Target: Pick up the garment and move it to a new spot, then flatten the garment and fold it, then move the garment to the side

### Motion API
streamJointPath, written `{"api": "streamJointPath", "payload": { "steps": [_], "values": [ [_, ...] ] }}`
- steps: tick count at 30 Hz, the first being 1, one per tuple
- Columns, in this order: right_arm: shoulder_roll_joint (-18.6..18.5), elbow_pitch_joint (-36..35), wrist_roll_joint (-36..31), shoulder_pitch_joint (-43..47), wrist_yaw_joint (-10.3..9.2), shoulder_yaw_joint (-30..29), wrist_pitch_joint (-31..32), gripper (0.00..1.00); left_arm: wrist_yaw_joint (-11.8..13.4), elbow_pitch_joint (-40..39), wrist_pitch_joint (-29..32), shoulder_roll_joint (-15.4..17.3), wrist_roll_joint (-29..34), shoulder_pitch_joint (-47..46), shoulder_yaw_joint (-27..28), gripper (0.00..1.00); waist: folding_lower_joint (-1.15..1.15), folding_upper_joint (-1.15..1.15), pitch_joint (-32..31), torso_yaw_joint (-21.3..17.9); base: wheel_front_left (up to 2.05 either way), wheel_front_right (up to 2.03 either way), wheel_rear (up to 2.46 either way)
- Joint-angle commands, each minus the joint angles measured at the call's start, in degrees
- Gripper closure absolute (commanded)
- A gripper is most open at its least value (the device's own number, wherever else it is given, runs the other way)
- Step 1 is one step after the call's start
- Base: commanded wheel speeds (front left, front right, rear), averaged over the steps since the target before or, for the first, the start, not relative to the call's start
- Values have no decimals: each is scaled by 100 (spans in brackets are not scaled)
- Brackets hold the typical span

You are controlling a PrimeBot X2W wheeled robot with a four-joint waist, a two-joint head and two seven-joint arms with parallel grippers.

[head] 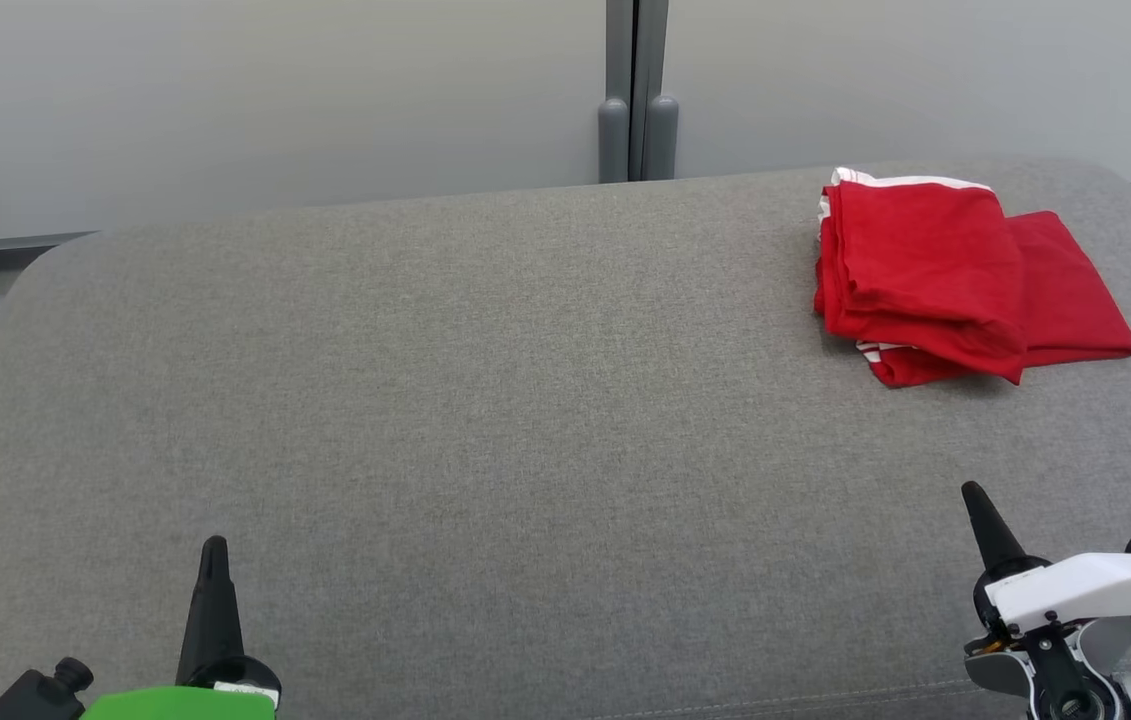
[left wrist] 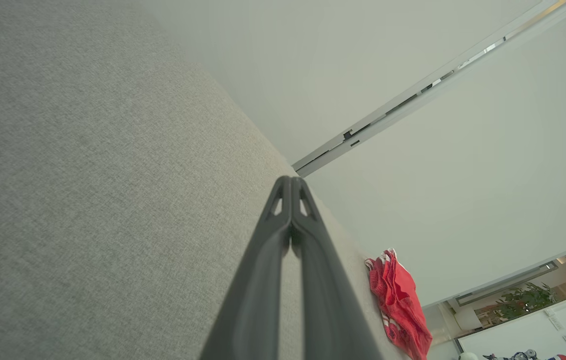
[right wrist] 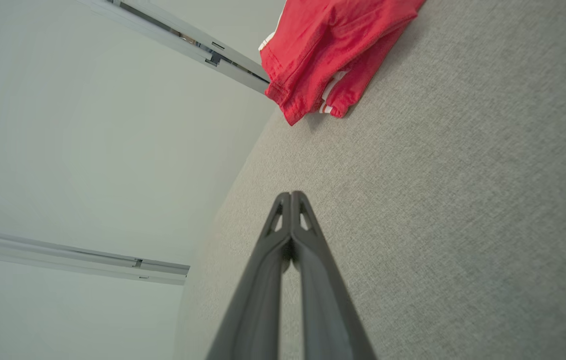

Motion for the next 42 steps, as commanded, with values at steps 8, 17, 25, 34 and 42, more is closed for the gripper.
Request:
{"api": "streamJointPath", "payload": {
  "steps": [8,17,25,34,42],
  "values": [
    [16,-108,504,-137,1,-146,207,100,-30,-112,64,12,-576,-152,-26,100,0,0,22,7,0,0,0],
    [40,-145,1033,-139,2,-288,431,100,-36,-143,131,0,-1170,-175,-52,100,0,0,51,16,0,0,0],
    [53,-170,1425,-143,1,-389,601,100,-42,-171,179,-9,-1613,-190,-72,100,0,0,75,23,0,0,0],
    [70,-195,1831,-138,1,-502,781,100,-48,-200,229,-18,-2053,-199,-95,100,0,0,101,31,0,0,0],
    [88,-220,2169,-140,1,-589,923,100,-46,-221,272,-26,-2440,-208,-116,100,0,0,125,39,0,0,0]
  ]
}}
